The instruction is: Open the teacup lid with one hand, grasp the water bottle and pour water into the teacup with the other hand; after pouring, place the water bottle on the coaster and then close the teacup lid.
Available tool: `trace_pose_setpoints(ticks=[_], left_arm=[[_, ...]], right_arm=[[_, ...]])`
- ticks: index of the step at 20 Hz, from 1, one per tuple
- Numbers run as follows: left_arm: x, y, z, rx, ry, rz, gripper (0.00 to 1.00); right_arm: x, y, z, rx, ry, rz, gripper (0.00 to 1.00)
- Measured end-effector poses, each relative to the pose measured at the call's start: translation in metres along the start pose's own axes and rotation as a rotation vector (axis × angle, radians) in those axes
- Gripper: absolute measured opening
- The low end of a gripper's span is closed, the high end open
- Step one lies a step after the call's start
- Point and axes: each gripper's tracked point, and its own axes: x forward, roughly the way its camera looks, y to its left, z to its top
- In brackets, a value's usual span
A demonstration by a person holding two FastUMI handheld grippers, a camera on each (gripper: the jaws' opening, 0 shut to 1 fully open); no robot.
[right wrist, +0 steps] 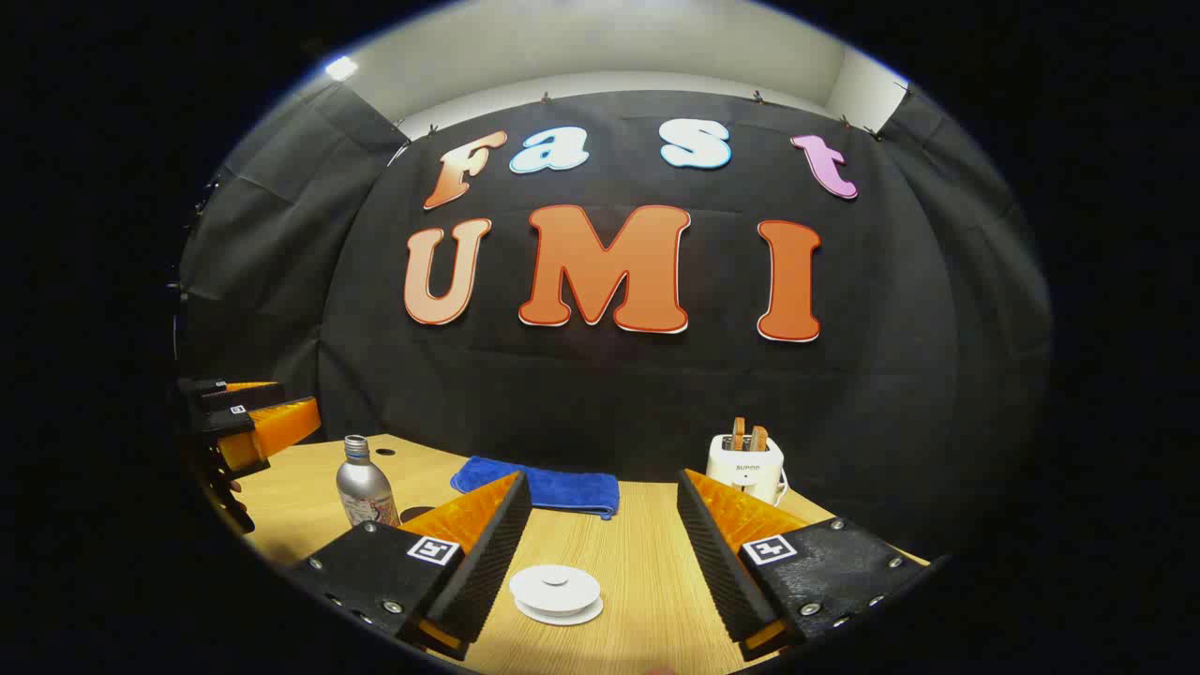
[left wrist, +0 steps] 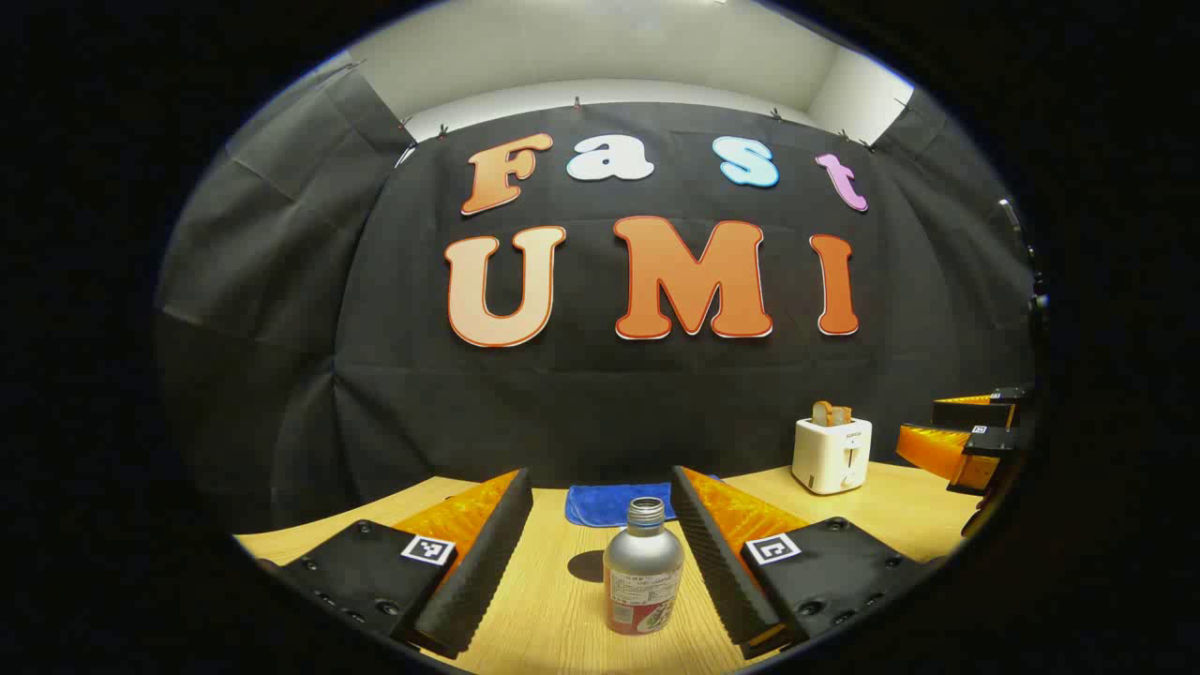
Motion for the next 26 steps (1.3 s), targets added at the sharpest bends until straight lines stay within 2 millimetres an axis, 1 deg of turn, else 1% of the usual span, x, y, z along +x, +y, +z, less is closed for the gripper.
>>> trace_pose_setpoints(ticks=[3, 5, 7, 10, 13, 18, 21, 23, 24, 25, 26], left_arm=[[0.001, -0.001, -0.002, 0.003, 0.008, 0.001, 0.97], [0.001, 0.001, -0.004, 0.009, 0.014, 0.009, 0.97], [0.0, 0.003, -0.003, 0.015, 0.013, 0.012, 0.97], [-0.001, 0.002, -0.001, 0.025, 0.014, 0.003, 0.97], [-0.003, 0.001, -0.001, 0.025, 0.008, -0.004, 0.97], [-0.003, 0.006, 0.0, 0.017, 0.0, 0.002, 0.97], [-0.004, 0.007, -0.001, 0.01, 0.003, 0.0, 0.96], [-0.003, 0.01, -0.007, 0.006, 0.017, 0.004, 0.96], [-0.003, 0.012, -0.009, 0.004, 0.024, 0.007, 0.97], [-0.003, 0.013, -0.012, 0.001, 0.03, 0.011, 0.97], [-0.003, 0.014, -0.015, 0.0, 0.036, 0.013, 0.97]], right_arm=[[0.0, 0.002, -0.001, -0.005, 0.001, 0.008, 0.94], [0.0, 0.002, -0.002, -0.006, 0.007, 0.011, 0.94], [0.001, 0.003, 0.001, -0.008, 0.003, 0.012, 0.94], [0.001, 0.008, 0.002, -0.012, 0.002, 0.028, 0.95], [0.003, 0.012, 0.001, -0.013, 0.01, 0.033, 0.92], [0.004, 0.016, 0.007, -0.008, -0.001, 0.034, 0.92], [0.009, 0.019, -0.005, 0.006, 0.034, 0.04, 0.92], [0.012, 0.022, -0.014, 0.026, 0.061, 0.06, 0.92], [0.015, 0.023, -0.018, 0.029, 0.073, 0.066, 0.89], [0.018, 0.023, -0.024, 0.028, 0.088, 0.069, 0.92], [0.022, 0.024, -0.031, 0.028, 0.108, 0.078, 0.85]])
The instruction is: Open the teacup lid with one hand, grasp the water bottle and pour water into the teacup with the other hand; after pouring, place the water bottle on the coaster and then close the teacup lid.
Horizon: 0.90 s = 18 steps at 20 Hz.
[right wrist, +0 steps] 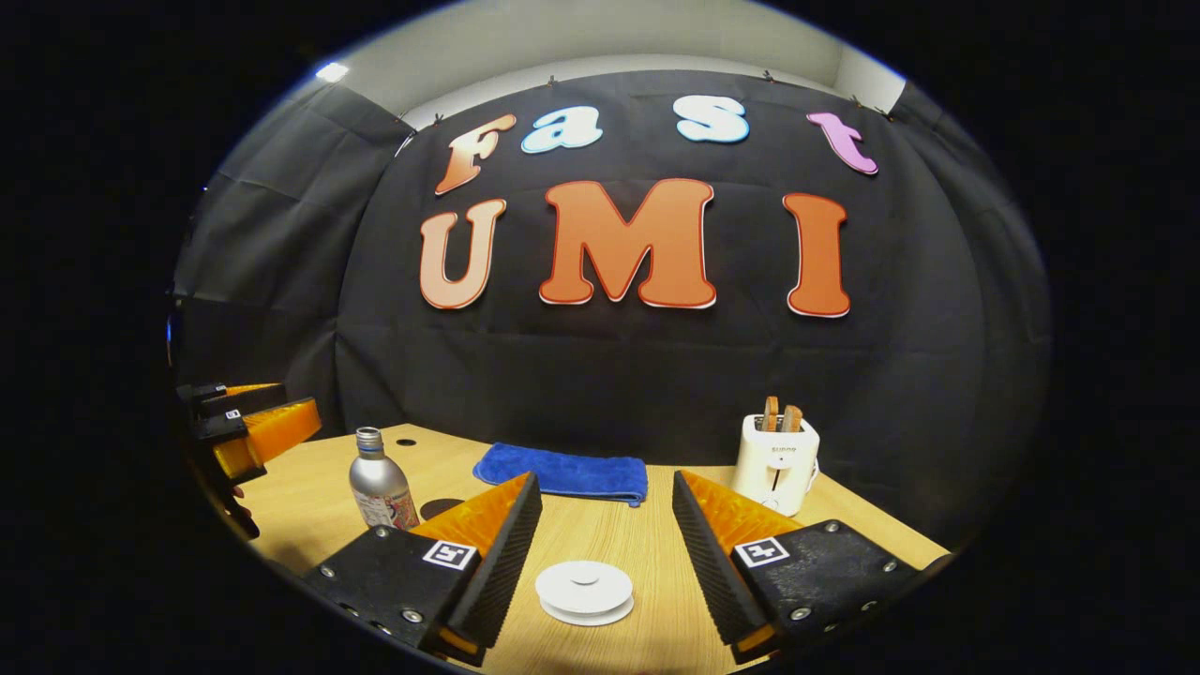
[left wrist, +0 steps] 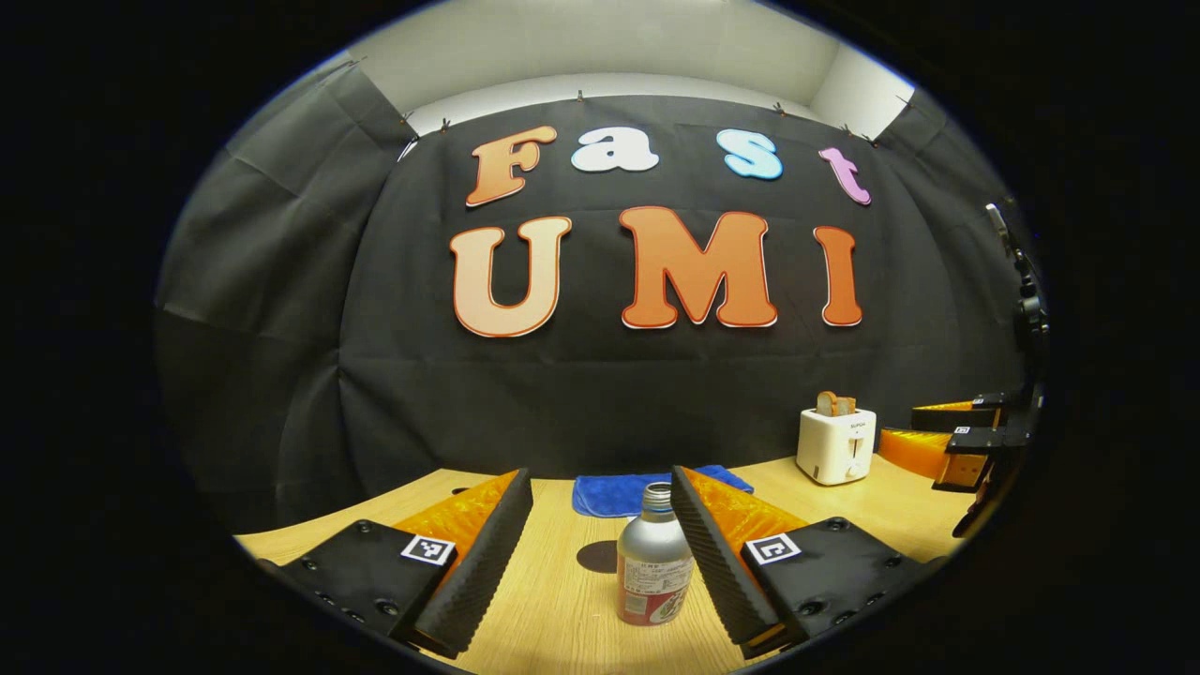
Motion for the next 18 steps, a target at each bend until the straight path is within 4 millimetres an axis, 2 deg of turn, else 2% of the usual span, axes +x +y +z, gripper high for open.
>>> trace_pose_setpoints(ticks=[4, 7, 11, 15, 18], left_arm=[[0.002, 0.002, -0.008, -0.003, 0.022, 0.004, 0.97], [0.002, 0.004, -0.012, -0.005, 0.029, 0.009, 0.97], [0.002, 0.005, -0.017, 0.011, 0.04, 0.013, 0.97], [0.003, 0.005, -0.024, 0.016, 0.059, 0.015, 0.97], [0.004, 0.006, -0.027, 0.017, 0.068, 0.017, 0.97]], right_arm=[[0.013, 0.01, -0.028, 0.006, 0.078, 0.051, 0.77], [0.026, 0.009, -0.048, 0.006, 0.13, 0.05, 0.72], [0.032, 0.02, -0.088, 0.08, 0.236, 0.107, 0.66], [0.042, 0.019, -0.104, 0.047, 0.267, 0.098, 0.62], [0.043, 0.024, -0.11, 0.04, 0.28, 0.117, 0.53]])
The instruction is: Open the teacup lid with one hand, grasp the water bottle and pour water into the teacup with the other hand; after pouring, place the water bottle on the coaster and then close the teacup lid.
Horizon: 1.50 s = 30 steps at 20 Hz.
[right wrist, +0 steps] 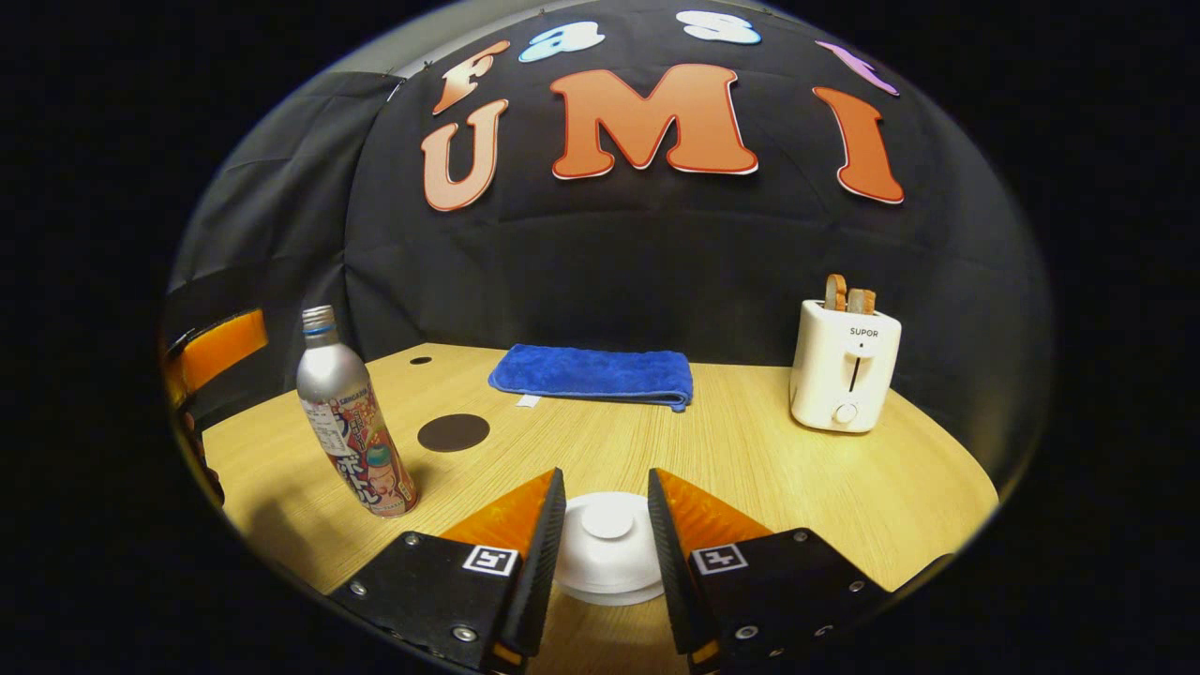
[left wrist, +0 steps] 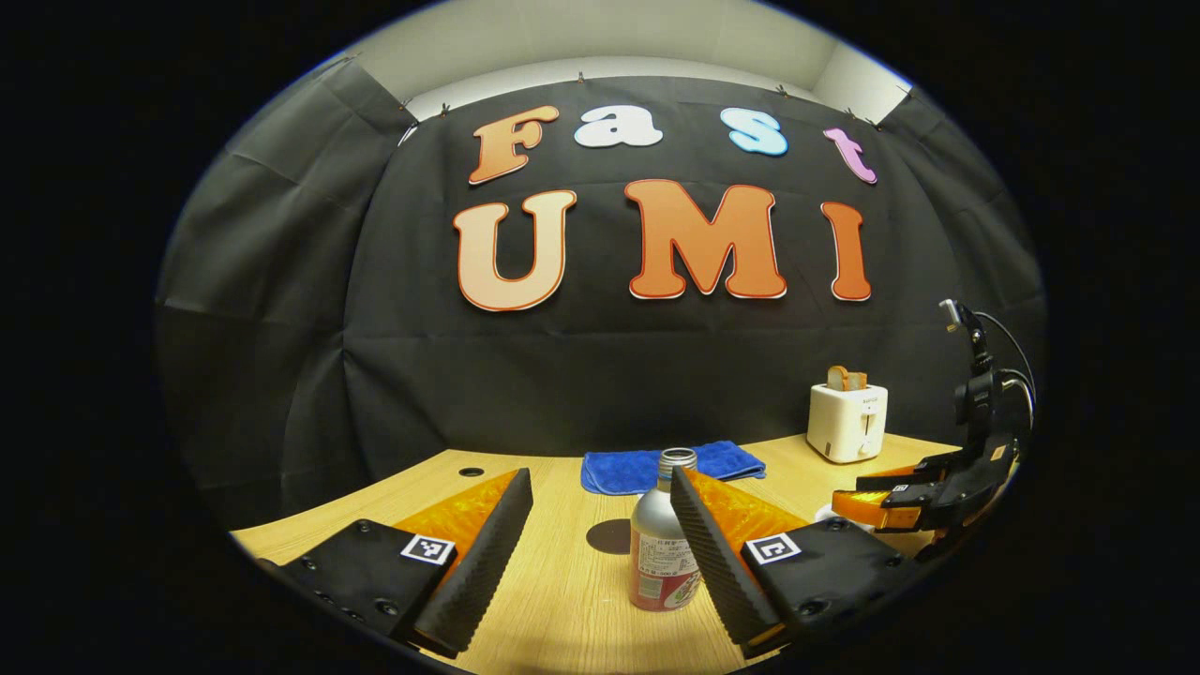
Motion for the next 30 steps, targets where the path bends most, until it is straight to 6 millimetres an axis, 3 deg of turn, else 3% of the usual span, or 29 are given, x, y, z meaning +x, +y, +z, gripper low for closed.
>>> trace_pose_setpoints(ticks=[6, 14, 22, 27, 30], left_arm=[[0.002, -0.006, -0.005, 0.009, 0.015, -0.009, 0.97], [0.005, -0.014, -0.015, 0.006, 0.034, -0.038, 0.97], [0.007, -0.035, -0.032, 0.025, 0.088, -0.101, 0.97], [0.013, -0.051, -0.07, -0.009, 0.187, -0.141, 0.97], [0.019, -0.049, -0.092, -0.018, 0.249, -0.133, 0.97]], right_arm=[[0.007, -0.004, -0.008, -0.004, 0.028, -0.001, 0.35], [0.008, -0.004, -0.008, 0.006, 0.027, 0.009, 0.23], [-0.008, -0.012, 0.022, 0.078, -0.05, 0.013, 0.19], [-0.027, -0.019, 0.042, 0.092, -0.096, 0.009, 0.19], [-0.038, -0.028, 0.054, 0.096, -0.127, -0.007, 0.19]])
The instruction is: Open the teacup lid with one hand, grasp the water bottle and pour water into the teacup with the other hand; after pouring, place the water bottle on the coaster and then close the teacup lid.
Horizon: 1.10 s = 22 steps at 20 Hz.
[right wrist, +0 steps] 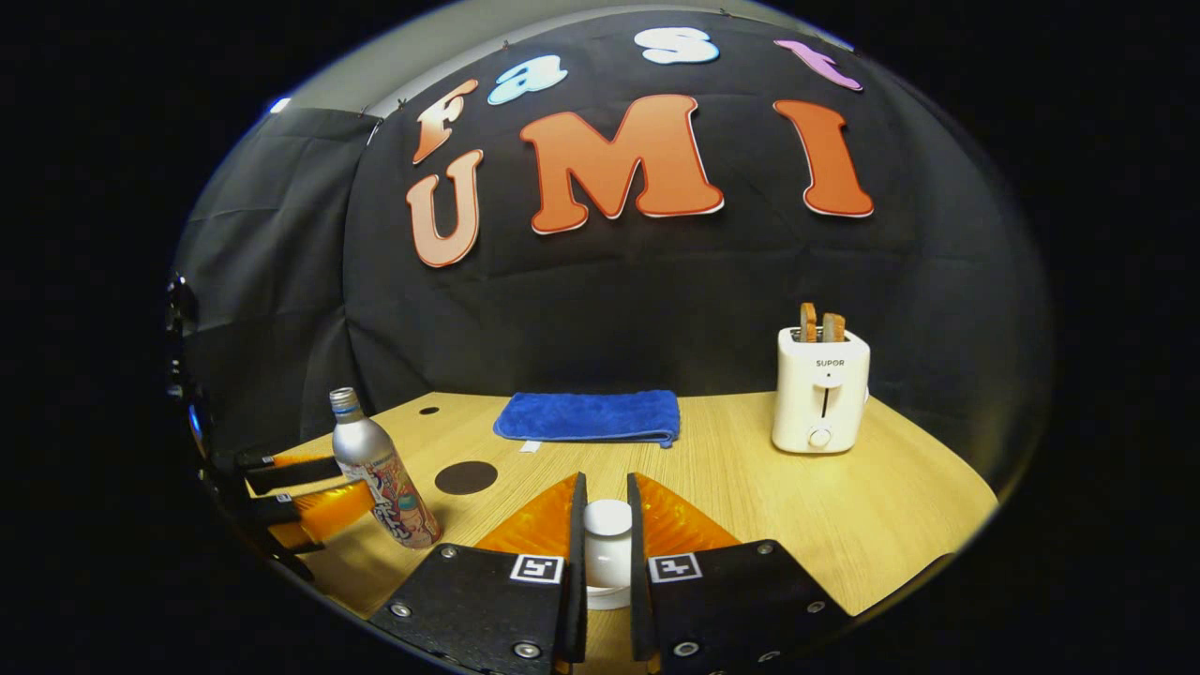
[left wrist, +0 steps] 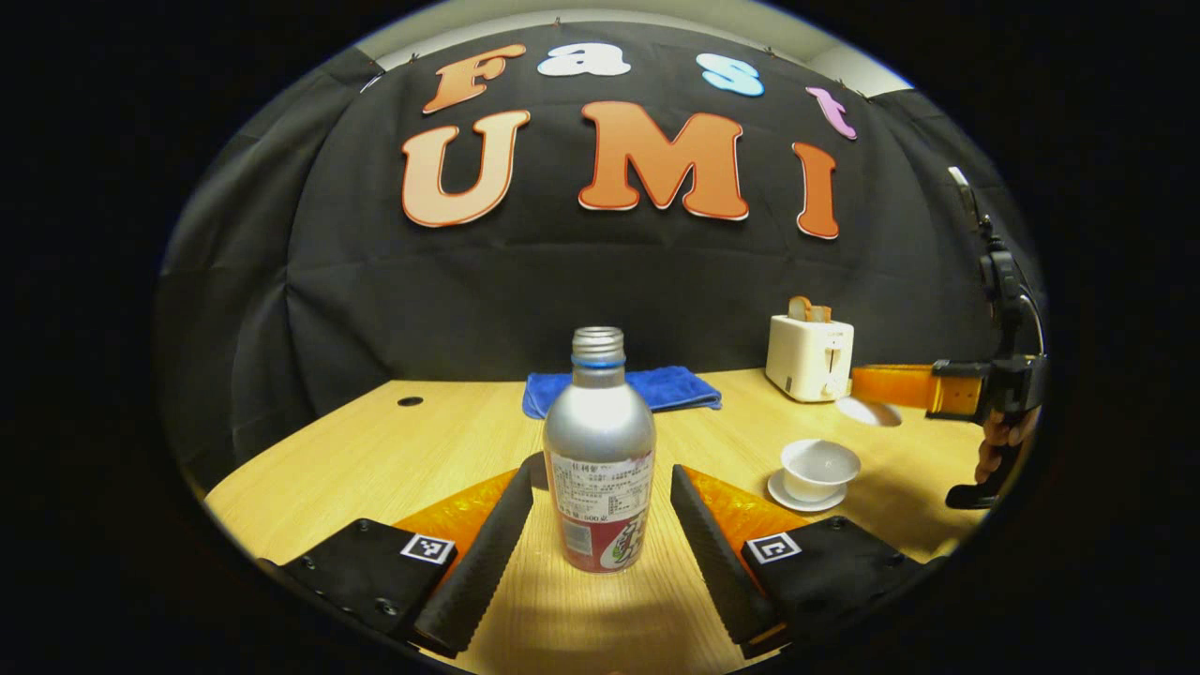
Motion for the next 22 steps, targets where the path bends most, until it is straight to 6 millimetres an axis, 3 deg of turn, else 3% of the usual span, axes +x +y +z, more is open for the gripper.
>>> trace_pose_setpoints(ticks=[5, 11, 13, 15, 22], left_arm=[[0.019, 0.001, -0.021, -0.006, 0.071, -0.009, 0.97], [0.036, 0.002, -0.03, 0.022, 0.085, 0.009, 0.97], [0.04, 0.002, -0.028, 0.031, 0.082, 0.012, 0.97], [0.043, 0.002, -0.027, 0.037, 0.08, 0.016, 0.87], [0.055, -0.007, -0.011, 0.219, 0.086, 0.029, 0.84]], right_arm=[[-0.011, -0.012, 0.009, -0.006, -0.021, -0.023, 0.19], [-0.021, -0.02, 0.014, 0.012, -0.035, -0.032, 0.19], [-0.024, -0.026, 0.014, 0.017, -0.034, -0.044, 0.19], [-0.028, -0.031, 0.013, 0.025, -0.037, -0.052, 0.19], [-0.036, -0.041, 0.016, 0.035, -0.047, -0.065, 0.19]])
